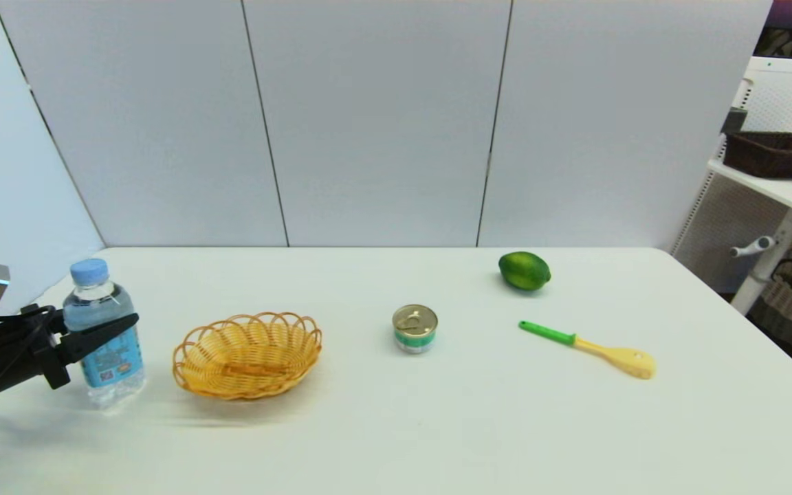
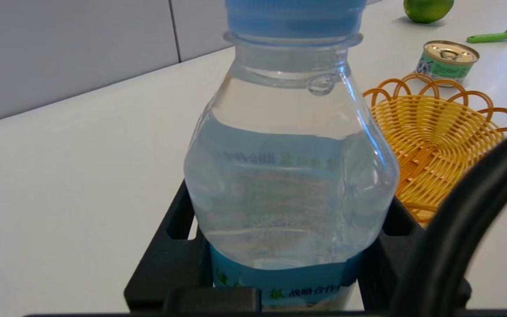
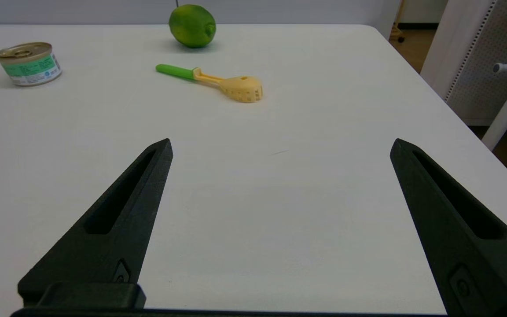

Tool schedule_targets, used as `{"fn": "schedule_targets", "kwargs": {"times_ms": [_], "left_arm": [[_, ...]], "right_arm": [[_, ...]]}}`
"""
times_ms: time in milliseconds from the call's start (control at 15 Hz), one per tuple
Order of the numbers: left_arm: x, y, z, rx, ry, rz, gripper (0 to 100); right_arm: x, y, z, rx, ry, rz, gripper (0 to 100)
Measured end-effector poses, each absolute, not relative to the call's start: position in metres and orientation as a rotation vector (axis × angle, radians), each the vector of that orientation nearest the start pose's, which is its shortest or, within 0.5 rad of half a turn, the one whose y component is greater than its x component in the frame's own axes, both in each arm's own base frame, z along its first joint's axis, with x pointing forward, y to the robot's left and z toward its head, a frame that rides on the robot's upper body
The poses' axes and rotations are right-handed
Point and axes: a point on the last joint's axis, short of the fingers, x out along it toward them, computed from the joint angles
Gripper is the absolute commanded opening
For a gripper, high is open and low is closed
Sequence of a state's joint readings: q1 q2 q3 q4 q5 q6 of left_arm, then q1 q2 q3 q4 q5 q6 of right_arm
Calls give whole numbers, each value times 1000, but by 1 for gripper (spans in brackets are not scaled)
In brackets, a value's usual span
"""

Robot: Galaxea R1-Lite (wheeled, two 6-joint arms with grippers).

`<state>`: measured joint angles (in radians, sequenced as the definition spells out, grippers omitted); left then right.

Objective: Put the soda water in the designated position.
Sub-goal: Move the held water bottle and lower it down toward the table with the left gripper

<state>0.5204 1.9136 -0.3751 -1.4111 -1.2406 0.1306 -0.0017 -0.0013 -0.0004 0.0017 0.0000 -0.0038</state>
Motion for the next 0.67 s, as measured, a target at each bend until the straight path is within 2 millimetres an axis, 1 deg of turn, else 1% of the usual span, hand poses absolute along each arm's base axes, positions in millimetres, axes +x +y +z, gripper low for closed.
{"fn": "schedule_targets", "kwargs": {"times_ms": [267,667], "left_arm": [[255,119,105,50,12,-711,0],[266,112,99,41,21,-749,0]], "right_arm": [[-23,0,75,-4,0,-2,100],[-23,0,75,-4,0,-2,100]]}}
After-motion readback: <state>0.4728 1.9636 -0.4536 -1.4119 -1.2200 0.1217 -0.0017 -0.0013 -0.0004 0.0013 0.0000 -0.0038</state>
